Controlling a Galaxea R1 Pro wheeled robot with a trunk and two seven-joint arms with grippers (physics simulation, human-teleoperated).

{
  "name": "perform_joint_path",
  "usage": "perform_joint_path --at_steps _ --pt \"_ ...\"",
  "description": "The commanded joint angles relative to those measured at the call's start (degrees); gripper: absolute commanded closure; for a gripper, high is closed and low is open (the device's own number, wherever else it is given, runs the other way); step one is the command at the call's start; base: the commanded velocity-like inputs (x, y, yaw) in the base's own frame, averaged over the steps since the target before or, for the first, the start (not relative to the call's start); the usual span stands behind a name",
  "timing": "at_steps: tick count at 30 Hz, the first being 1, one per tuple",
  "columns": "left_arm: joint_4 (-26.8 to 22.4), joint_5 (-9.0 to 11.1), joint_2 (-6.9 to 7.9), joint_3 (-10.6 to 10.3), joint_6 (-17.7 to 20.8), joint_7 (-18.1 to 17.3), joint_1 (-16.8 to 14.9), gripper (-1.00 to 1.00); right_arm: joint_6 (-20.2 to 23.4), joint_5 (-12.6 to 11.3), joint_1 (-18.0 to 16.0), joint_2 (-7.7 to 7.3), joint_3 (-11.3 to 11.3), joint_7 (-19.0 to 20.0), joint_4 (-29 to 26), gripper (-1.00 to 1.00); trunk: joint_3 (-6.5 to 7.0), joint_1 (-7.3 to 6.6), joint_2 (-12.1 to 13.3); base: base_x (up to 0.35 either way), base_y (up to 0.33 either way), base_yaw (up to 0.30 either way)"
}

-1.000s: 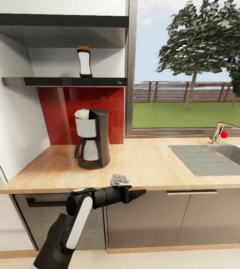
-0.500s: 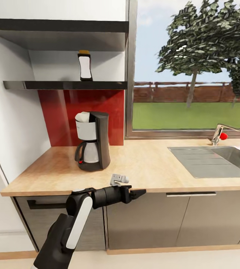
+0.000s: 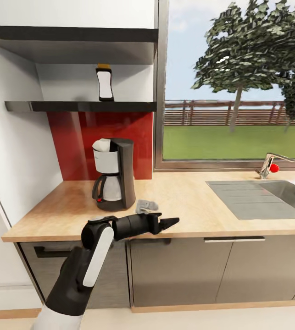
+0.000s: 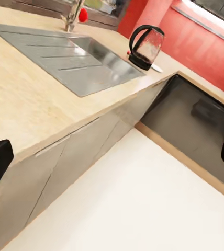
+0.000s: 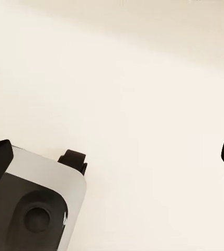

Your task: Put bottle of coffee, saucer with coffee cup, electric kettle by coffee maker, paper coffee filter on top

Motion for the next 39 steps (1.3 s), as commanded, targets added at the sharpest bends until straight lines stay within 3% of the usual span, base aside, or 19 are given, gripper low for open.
perform_joint_path --at_steps 1,6,11,13,19,22,23,26,30,31,34,38,39 --pt "0.0 -0.1 -0.03 0.1 0.4 -0.1 -1.6 -1.00 -0.4 -0.6 -0.1 0.03 0.5 0.4 0.2 -1.00 -0.08 0.01 -0.1 0.000 0.000 0.000" --pt "0.1 1.1 -0.03 0.1 1.7 0.0 -8.2 -1.00 -0.4 -0.6 -0.1 0.04 0.4 0.4 0.2 -1.00 -0.08 0.01 -0.1 0.000 0.000 0.000" --pt "0.4 6.0 -0.03 0.1 3.0 0.3 -14.6 -1.00 -0.4 -0.6 -0.1 0.04 0.4 0.4 0.2 -1.00 -0.08 0.01 -0.1 0.000 0.000 0.000" --pt "0.6 7.0 -0.03 0.1 3.3 0.3 -17.4 -1.00 -0.4 -0.6 -0.1 0.04 0.4 0.4 0.2 -1.00 -0.08 0.01 -0.1 0.000 0.000 0.000" --pt "1.6 7.9 -0.03 0.1 3.5 0.5 -24.6 -1.00 -0.4 -0.6 -0.1 0.04 0.4 0.3 0.2 -1.00 -0.08 0.01 -0.1 0.000 0.000 0.000" --pt "5.6 8.0 -0.03 0.1 3.5 0.5 -33.0 -1.00 -0.4 -0.6 -0.1 0.04 0.4 0.3 0.2 -1.00 -0.08 0.01 -0.1 0.000 0.000 0.000" --pt "8.4 8.1 -0.03 0.1 3.5 0.5 -38.3 -1.00 -0.4 -0.6 -0.1 0.04 0.4 0.3 0.2 -1.00 -0.08 0.01 -0.1 0.000 0.000 0.000" --pt "10.7 8.1 -0.03 0.3 3.5 0.5 -43.1 -1.00 -0.5 -0.6 -0.1 0.03 0.4 0.3 0.2 -1.00 -0.08 0.01 -0.1 0.000 0.000 0.000" --pt "17.8 8.0 -0.03 0.5 3.5 0.5 -53.5 -1.00 -0.5 -0.5 -0.1 0.03 0.4 0.3 0.2 -1.00 -0.08 0.01 -0.1 0.000 0.000 0.000" --pt "19.5 7.9 -0.03 0.6 3.5 1.2 -55.4 -1.00 -0.5 -0.5 -0.1 0.02 0.4 0.3 0.2 -1.00 -0.08 0.01 -0.1 0.000 0.000 0.000" --pt "21.7 7.9 -0.03 0.7 3.6 11.4 -58.3 -1.00 -0.5 -0.5 -0.1 0.00 0.5 0.3 0.2 -1.00 -0.08 0.01 -0.1 0.000 0.000 0.000" --pt "24.1 7.9 -0.03 0.6 3.5 17.6 -63.9 -1.00 -0.5 -0.5 -0.1 -0.04 0.4 0.3 0.2 -1.00 -0.08 0.01 -0.1 0.000 0.000 0.000" --pt "25.4 7.8 -0.03 0.6 3.5 21.5 -65.0 -1.00 -0.5 -0.5 -0.1 -0.04 0.4 0.3 0.2 -1.00 -0.08 0.01 -0.1 0.000 0.000 0.000"
